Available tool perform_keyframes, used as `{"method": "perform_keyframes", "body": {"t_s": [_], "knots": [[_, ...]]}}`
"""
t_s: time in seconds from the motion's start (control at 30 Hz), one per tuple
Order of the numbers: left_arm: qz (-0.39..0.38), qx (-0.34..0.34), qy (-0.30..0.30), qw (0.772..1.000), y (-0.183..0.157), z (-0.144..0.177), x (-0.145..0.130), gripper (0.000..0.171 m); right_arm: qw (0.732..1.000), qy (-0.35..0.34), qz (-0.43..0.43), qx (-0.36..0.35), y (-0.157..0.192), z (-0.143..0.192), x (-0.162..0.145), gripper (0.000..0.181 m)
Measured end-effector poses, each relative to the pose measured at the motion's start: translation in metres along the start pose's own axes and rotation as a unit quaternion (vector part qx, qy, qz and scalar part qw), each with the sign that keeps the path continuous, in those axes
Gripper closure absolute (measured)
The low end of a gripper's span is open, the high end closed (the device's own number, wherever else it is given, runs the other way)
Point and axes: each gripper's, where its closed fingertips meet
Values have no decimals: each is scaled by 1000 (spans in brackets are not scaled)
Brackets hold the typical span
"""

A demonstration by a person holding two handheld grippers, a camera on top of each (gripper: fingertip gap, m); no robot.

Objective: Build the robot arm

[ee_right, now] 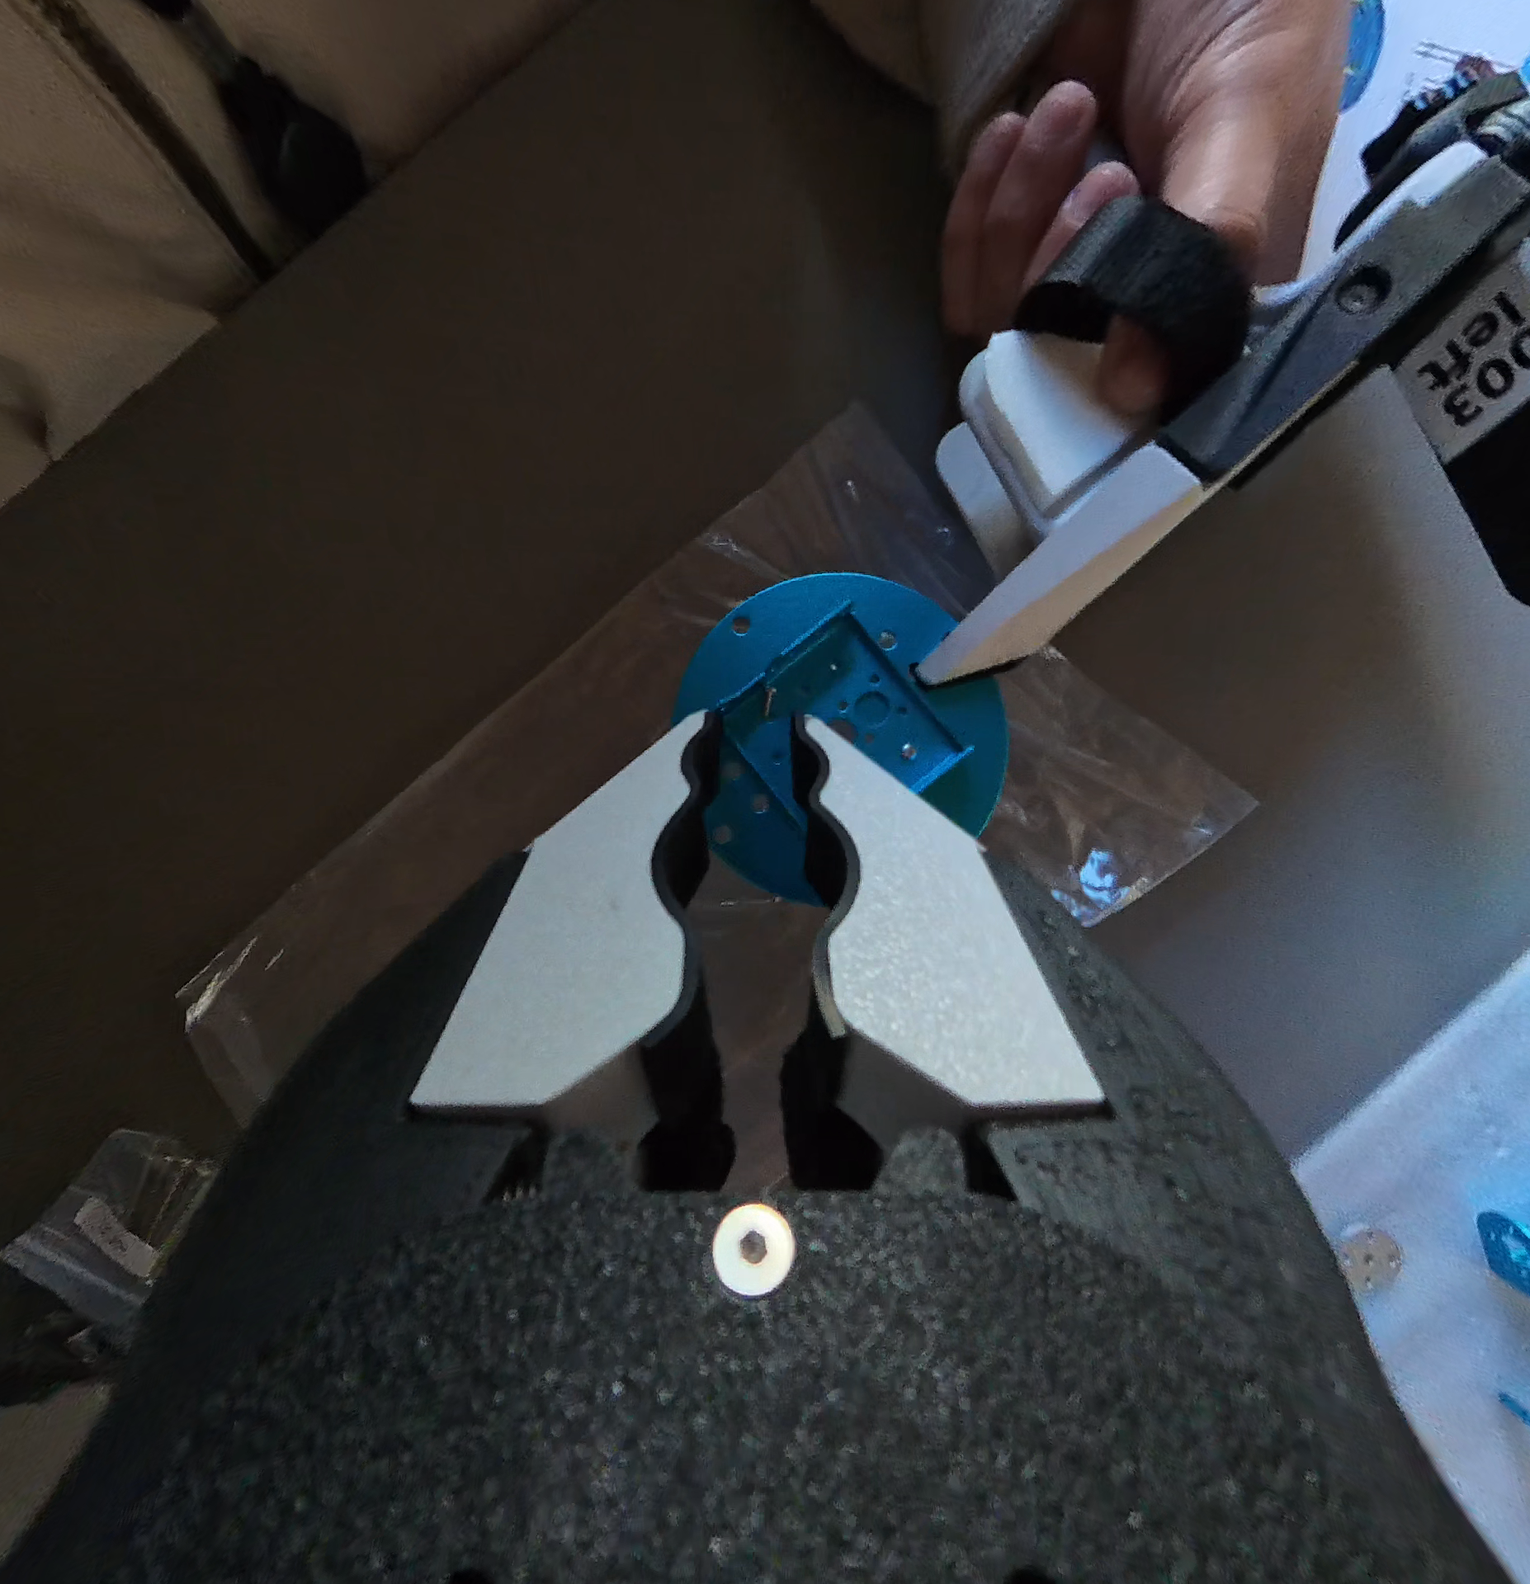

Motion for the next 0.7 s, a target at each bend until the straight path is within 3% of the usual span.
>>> {"method": "perform_keyframes", "body": {"t_s": [0.27,0.47,0.7], "knots": [[0,0,1,1000,0,0,0,171,1000,-11,-6,20,-1,11,2,172],[1,0,-1,1000,0,0,0,171,999,10,32,8,-5,1,10,175],[-1,3,0,1000,1,0,0,171,999,11,18,31,-4,-4,8,176]]}}
Point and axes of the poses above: each gripper's, where its closed fingertips meet, z back along the fingers, x out of its top, y = z × x across the jaws, and after that the axes turned 15 degrees about x, right-handed
